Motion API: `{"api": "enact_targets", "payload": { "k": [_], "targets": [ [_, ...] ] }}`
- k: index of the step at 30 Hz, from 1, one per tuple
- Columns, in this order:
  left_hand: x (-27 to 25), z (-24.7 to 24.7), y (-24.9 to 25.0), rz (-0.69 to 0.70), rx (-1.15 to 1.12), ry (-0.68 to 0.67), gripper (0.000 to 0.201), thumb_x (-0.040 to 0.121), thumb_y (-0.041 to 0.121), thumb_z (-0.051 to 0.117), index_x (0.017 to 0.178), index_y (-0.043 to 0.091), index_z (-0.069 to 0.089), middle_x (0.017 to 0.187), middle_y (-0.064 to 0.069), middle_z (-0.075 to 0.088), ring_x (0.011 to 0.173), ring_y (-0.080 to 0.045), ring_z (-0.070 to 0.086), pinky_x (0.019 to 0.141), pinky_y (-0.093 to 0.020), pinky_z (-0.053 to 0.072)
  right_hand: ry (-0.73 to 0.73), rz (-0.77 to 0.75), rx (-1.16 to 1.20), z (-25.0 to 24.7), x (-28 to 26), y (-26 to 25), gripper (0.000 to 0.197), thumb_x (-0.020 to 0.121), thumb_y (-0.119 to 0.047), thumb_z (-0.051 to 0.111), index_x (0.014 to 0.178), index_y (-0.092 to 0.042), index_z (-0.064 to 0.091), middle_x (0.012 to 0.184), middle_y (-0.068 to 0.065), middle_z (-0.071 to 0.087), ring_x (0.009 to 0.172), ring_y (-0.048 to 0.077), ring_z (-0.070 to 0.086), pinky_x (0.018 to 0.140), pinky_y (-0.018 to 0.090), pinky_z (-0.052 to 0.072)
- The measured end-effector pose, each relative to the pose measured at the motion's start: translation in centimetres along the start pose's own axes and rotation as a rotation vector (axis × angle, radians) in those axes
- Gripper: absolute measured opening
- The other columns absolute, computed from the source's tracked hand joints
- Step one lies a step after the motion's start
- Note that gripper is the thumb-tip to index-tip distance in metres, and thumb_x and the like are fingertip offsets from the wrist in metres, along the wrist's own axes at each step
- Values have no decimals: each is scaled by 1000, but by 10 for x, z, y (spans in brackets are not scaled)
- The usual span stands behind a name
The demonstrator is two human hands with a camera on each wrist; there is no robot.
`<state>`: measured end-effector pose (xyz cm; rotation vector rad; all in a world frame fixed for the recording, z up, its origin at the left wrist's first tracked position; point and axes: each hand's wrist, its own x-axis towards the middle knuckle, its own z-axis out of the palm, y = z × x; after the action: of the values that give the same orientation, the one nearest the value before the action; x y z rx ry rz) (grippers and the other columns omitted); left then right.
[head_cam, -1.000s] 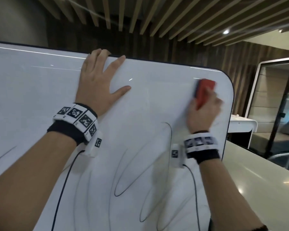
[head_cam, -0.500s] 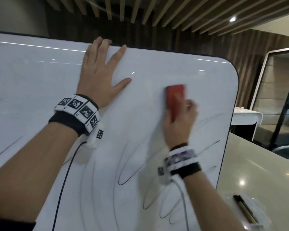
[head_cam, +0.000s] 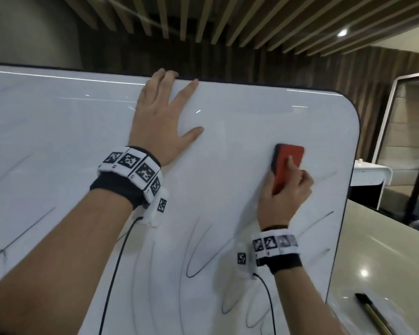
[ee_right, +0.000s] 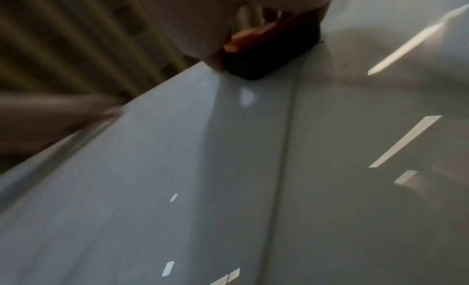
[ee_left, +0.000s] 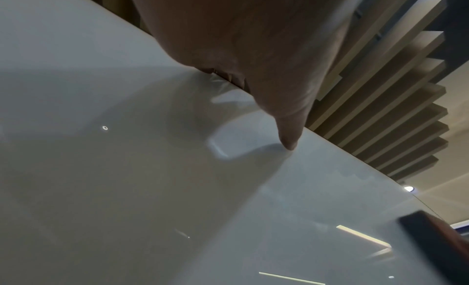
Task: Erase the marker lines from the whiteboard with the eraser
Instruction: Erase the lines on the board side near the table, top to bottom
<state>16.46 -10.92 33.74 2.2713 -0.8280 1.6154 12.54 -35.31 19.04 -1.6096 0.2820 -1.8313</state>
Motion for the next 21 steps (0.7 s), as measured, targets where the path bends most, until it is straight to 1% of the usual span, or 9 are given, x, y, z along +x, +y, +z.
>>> {"api": "enact_targets", "payload": {
  "k": [3, 6, 8, 11, 13, 15, 17, 19, 21],
  "targets": [
    [0, 0, -3, 7, 0, 1, 79, 91, 59, 61, 157, 26, 32, 160, -14, 29, 153, -36, 19, 126, -51, 19, -374, -496, -14, 5, -79, -30, 40, 91, -24, 61, 130, -22, 63, 129, 19, 49, 112, 34, 47, 100, 46, 43],
    [-1, 0, -3, 6, -7, -5, 79, 91, 60, 61, 157, 26, 31, 161, -13, 28, 153, -35, 18, 126, -50, 17, -471, -727, -64, -13, -63, -10, 38, 92, -22, 64, 129, -29, 61, 128, 15, 51, 111, 33, 47, 97, 46, 45],
    [-2, -1, -2, 8, -11, 3, 79, 91, 60, 62, 157, 26, 32, 161, -13, 28, 153, -35, 18, 126, -50, 16, -318, -519, -106, -27, -15, 32, 42, 88, -20, 67, 130, -22, 63, 127, 18, 52, 111, 33, 49, 99, 44, 43],
    [-2, -3, -1, 8, -14, 5, 78, 92, 59, 62, 156, 26, 32, 160, -14, 29, 153, -36, 18, 125, -51, 16, 62, 115, -113, -58, 67, 90, 49, 83, -31, 66, 130, -18, 62, 122, 21, 55, 110, 41, 58, 100, 50, 46],
    [-1, -3, 0, 8, 3, 2, 78, 92, 59, 59, 156, 25, 31, 160, -15, 28, 153, -37, 18, 125, -52, 15, 120, 406, -68, -62, 83, 86, 51, 84, -29, 68, 133, -20, 58, 128, 19, 51, 115, 41, 56, 105, 47, 44],
    [-2, -1, 4, -6, 23, -1, 77, 94, 58, 57, 157, 24, 29, 162, -17, 24, 154, -39, 14, 126, -53, 13, 38, 287, -43, -47, 68, 60, 50, 86, -21, 70, 134, -15, 57, 128, 21, 50, 113, 32, 52, 102, 36, 40],
    [-9, 4, 15, -48, 19, 1, 75, 96, 52, 57, 159, 23, 28, 167, -16, 15, 156, -38, 8, 127, -54, 10, -76, -14, -10, -30, 35, 31, 50, 86, -17, 71, 134, -14, 59, 126, 20, 50, 108, 23, 46, 98, 29, 35],
    [-23, 13, 32, -58, 3, 20, 71, 97, 46, 58, 158, 23, 31, 170, -14, 9, 157, -37, 6, 127, -54, 9, -231, -189, -11, -26, 1, 28, 49, 88, -18, 72, 135, -19, 59, 129, 16, 47, 111, 26, 45, 101, 33, 35],
    [-45, 26, 45, -26, -5, 21, 67, 97, 44, 59, 156, 24, 35, 170, -12, 9, 157, -36, 7, 127, -52, 9, -273, -198, -43, -40, -20, 59, 47, 90, -20, 71, 135, -20, 59, 132, 14, 44, 115, 28, 45, 104, 39, 38]
  ]
}}
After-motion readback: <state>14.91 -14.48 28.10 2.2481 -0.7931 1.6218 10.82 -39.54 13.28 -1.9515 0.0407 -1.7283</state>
